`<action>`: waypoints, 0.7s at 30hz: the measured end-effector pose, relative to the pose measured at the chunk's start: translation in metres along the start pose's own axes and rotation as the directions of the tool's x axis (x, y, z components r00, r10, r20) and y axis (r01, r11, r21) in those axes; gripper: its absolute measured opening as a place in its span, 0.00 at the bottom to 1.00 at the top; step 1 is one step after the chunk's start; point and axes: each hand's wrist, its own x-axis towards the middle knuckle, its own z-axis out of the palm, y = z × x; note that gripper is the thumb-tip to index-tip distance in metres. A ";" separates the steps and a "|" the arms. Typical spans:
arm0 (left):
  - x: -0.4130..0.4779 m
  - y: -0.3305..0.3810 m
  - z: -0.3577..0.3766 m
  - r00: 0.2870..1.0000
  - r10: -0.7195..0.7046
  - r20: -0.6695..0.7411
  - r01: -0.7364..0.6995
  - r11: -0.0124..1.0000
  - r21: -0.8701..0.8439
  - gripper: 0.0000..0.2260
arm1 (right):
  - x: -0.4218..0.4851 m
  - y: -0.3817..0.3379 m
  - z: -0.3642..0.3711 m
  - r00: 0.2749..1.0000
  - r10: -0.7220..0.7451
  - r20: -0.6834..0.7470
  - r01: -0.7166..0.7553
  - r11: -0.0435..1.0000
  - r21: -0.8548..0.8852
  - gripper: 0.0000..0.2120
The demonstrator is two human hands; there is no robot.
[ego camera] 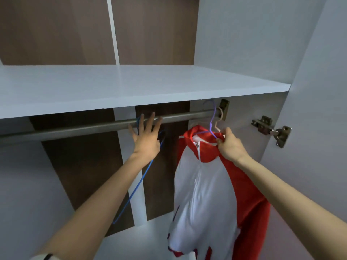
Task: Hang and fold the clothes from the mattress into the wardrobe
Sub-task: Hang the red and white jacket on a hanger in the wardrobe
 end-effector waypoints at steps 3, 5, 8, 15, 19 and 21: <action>0.008 0.000 0.009 0.992 0.038 -0.120 -0.037 0.999 0.010 0.36 | 0.020 -0.011 0.017 0.999 0.027 -0.033 -0.026 0.999 0.043 0.13; 0.015 -0.004 0.020 0.973 0.080 -0.217 -0.081 0.997 0.005 0.37 | 0.030 -0.016 0.033 0.999 0.052 0.007 -0.052 0.997 0.064 0.14; 0.023 -0.011 0.029 0.949 0.126 -0.288 -0.131 0.991 0.001 0.37 | 0.037 -0.013 0.065 0.987 0.107 0.124 -0.111 0.994 0.020 0.14; 0.007 -0.002 0.027 0.961 0.189 -0.202 -0.192 0.981 0.006 0.35 | 0.034 -0.005 0.082 0.993 0.098 0.071 -0.082 0.977 -0.198 0.23; -0.005 0.016 0.029 0.950 0.266 -0.161 -0.292 0.943 -0.162 0.29 | 0.021 -0.005 0.056 0.998 0.050 -0.027 -0.052 0.996 -0.077 0.15; -0.010 0.030 0.026 0.948 0.299 -0.111 -0.319 0.895 -0.312 0.28 | 0.005 0.000 0.040 0.998 0.060 0.000 -0.060 0.998 -0.015 0.14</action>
